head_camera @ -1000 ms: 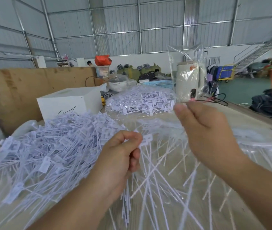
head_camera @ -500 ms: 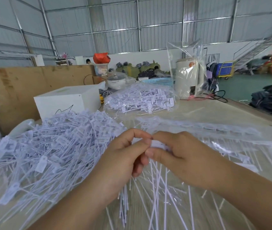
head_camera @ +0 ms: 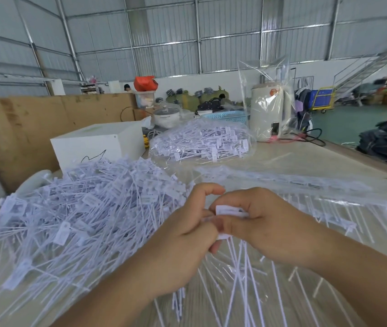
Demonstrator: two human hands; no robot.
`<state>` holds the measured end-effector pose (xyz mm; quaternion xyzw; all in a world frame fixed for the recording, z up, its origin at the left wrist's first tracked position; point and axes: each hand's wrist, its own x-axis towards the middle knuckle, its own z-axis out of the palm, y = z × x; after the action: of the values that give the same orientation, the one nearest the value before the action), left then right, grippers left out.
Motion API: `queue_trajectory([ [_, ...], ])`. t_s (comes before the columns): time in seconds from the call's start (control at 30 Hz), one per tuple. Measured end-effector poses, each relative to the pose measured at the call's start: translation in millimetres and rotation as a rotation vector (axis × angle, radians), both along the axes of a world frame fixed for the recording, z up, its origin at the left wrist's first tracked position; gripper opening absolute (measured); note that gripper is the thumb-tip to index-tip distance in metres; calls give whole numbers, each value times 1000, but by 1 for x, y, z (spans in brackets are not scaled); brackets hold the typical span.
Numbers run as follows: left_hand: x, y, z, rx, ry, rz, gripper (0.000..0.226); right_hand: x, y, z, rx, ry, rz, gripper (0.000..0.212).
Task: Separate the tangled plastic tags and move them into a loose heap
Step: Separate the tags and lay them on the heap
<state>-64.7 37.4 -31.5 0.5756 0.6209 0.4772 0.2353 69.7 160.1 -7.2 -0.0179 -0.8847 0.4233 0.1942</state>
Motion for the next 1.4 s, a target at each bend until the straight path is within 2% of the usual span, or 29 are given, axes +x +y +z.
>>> queue_trajectory([
  [0.1, 4, 3, 4, -7, -25, 82, 63, 0, 2, -1, 6, 65, -85, 19],
  [0.23, 4, 3, 9, 2, -157, 104, 78, -2, 2, -1, 21, 180, -153, 19],
  [0.3, 8, 2, 10, 14, -251, 16, 71, -3, -1, -2, -35, 201, -147, 17],
  [0.37, 15, 3, 11, 44, -383, -81, 55, -3, -4, -2, -92, 199, -128, 14],
  [0.43, 20, 3, 13, 61, -527, -141, 47, -2, -8, 1, -92, 198, -70, 20],
  [0.57, 22, 7, 15, 43, -670, -118, 55, -5, -12, -3, 155, 184, -118, 25],
  [0.7, 23, 7, 14, -4, -775, -67, 54, -9, -16, -10, 244, 151, -263, 27],
  [0.8, 25, 6, 15, 5, -796, -52, 57, -9, -20, -10, 218, 146, -340, 40],
  [0.87, 25, 6, 16, 10, -753, -23, 50, -9, -21, -10, 190, 142, -345, 60],
  [0.93, 25, 5, 16, 4, -660, 18, 40, -8, -20, -11, 176, 133, -309, 70],
  [1.07, 26, 3, 17, 30, -570, 57, 27, -7, -18, -14, 280, 149, -209, 47],
  [1.2, 30, 1, 23, 82, -599, 24, 11, -7, -19, -13, 439, 175, -207, 58],
  [1.33, 28, 0, 23, 85, -633, 5, 23, -6, -17, -11, 534, 184, -201, 65],
  [1.4, 25, -1, 22, 83, -638, -22, 22, -5, -16, -10, 584, 179, -202, 70],
])
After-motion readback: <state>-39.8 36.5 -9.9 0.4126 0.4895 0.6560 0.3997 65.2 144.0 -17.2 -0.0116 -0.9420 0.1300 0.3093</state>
